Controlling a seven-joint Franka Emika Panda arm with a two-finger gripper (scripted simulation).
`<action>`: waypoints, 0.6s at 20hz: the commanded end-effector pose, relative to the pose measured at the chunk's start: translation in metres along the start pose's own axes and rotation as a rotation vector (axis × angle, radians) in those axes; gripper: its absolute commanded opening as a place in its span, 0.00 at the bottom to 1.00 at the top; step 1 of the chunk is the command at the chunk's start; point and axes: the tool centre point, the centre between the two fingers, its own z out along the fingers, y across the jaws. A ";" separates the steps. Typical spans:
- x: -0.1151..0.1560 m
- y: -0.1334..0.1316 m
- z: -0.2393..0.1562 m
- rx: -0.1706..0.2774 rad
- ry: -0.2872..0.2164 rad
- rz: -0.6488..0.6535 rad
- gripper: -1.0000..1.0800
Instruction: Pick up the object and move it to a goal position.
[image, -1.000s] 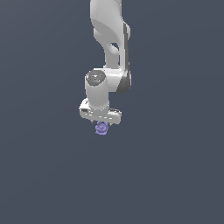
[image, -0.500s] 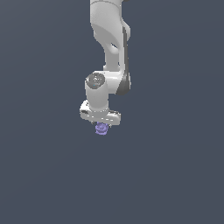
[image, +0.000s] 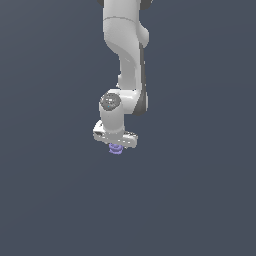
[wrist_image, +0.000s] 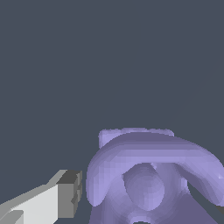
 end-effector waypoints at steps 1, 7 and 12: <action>0.001 0.000 0.002 0.000 0.002 0.001 0.96; 0.001 0.000 0.002 0.000 0.002 0.001 0.00; 0.001 0.000 0.002 0.000 0.002 0.001 0.00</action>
